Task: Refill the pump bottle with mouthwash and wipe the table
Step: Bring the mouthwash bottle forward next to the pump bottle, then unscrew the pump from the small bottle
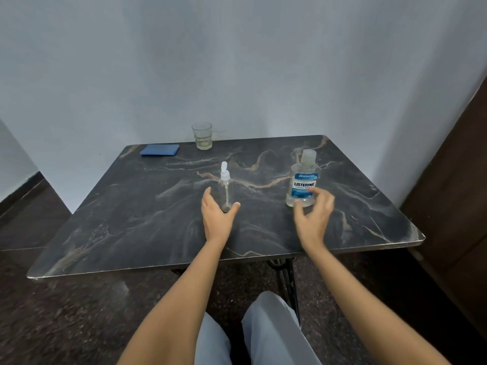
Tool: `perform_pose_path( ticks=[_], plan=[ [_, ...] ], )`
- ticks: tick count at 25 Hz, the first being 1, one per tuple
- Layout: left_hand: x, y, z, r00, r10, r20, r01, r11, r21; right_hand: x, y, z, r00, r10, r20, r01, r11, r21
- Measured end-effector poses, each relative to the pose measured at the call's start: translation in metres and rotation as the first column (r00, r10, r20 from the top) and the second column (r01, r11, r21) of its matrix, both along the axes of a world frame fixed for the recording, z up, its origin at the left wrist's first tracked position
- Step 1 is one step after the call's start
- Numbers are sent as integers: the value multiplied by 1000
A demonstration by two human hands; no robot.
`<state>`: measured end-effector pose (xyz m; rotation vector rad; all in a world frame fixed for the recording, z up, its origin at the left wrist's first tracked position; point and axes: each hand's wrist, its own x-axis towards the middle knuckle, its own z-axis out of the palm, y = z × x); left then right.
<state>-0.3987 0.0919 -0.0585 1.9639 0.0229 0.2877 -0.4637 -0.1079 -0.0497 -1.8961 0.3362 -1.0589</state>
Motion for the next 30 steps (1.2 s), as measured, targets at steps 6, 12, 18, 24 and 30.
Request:
perform_pose_path(
  ticks=[6,12,18,24,30],
  plan=[
    [16,11,-7,991,-116,-66,116,993,-9,48,92,41,860,482,-165,-467,875,126],
    [14,10,-19,995,-101,-26,102,992,76,87,133,38,900,433,-57,-396,863,313],
    [20,9,-17,993,-114,2,113,985,133,92,131,27,899,438,14,-420,850,319],
    [21,7,-16,994,-109,-1,108,986,128,93,110,19,843,537,25,-490,747,448],
    [19,7,-12,995,-99,-32,103,985,139,99,108,32,798,599,-62,-564,779,274]
  ],
)
